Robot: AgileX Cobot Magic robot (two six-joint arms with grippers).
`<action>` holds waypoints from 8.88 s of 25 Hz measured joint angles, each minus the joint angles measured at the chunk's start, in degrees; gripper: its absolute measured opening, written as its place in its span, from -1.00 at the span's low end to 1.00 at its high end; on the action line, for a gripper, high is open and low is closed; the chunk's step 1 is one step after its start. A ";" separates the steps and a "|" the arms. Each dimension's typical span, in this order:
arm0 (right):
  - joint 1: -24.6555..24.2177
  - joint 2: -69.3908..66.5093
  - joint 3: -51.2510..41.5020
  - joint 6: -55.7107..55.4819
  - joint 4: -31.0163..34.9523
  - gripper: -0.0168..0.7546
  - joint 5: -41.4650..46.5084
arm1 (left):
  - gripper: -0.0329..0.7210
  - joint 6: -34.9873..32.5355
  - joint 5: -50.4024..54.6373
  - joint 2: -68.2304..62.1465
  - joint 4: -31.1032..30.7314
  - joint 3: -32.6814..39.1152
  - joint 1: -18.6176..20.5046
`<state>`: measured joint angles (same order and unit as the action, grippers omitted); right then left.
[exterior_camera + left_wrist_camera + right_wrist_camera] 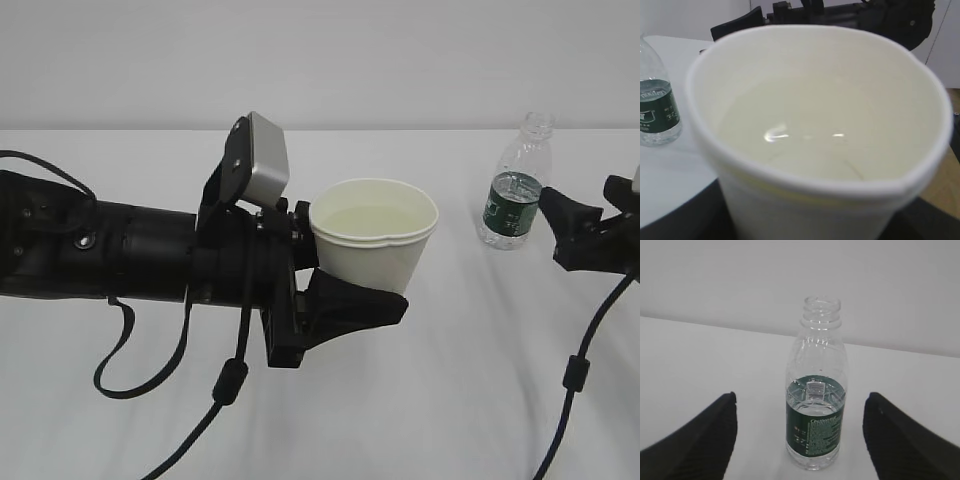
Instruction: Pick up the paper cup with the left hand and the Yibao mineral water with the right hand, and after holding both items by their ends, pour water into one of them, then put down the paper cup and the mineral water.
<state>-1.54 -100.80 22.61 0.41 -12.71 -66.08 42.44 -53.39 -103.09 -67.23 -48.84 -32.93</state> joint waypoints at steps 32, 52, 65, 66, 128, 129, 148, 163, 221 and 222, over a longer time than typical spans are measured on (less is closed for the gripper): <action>0.00 24.60 -3.99 0.57 1.55 0.58 15.56 | 0.30 0.00 -1.47 0.00 0.00 0.00 0.00; 0.00 43.45 -4.62 0.93 1.67 0.58 33.94 | 0.30 0.00 -1.60 0.00 1.55 0.00 0.00; 0.00 45.82 -4.65 -10.05 -7.50 0.58 37.75 | 0.30 0.00 -1.39 0.00 6.14 0.00 0.00; 0.00 45.82 -4.65 -10.81 -8.36 0.58 37.75 | 0.30 0.00 -1.39 0.00 6.39 0.00 0.00; 0.00 45.82 -4.65 -12.68 -10.49 0.58 38.94 | 0.29 -15.16 6.22 0.00 27.19 0.00 15.45; 0.00 45.82 -4.65 -12.68 -10.49 0.58 38.99 | 0.29 -15.25 6.22 0.00 27.19 0.00 15.94; 0.00 45.82 -4.65 -12.81 -10.49 0.58 39.55 | 0.29 -15.29 6.22 0.00 27.38 0.00 22.42; 0.00 45.82 -4.65 -12.81 -10.49 0.58 40.11 | 0.29 -15.38 7.96 0.00 27.82 0.00 27.80; 0.00 44.95 -4.65 -12.98 -12.56 0.58 47.25 | 0.28 -32.24 -10.70 -25.08 48.79 -0.45 29.67; 0.00 44.43 -4.65 -13.25 -12.64 0.58 47.36 | 0.28 -32.25 -10.70 -25.54 49.04 -0.45 29.67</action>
<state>-1.54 -56.37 17.96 -12.85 -25.35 -18.73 10.20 -64.10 -128.63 -18.19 -49.29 -3.26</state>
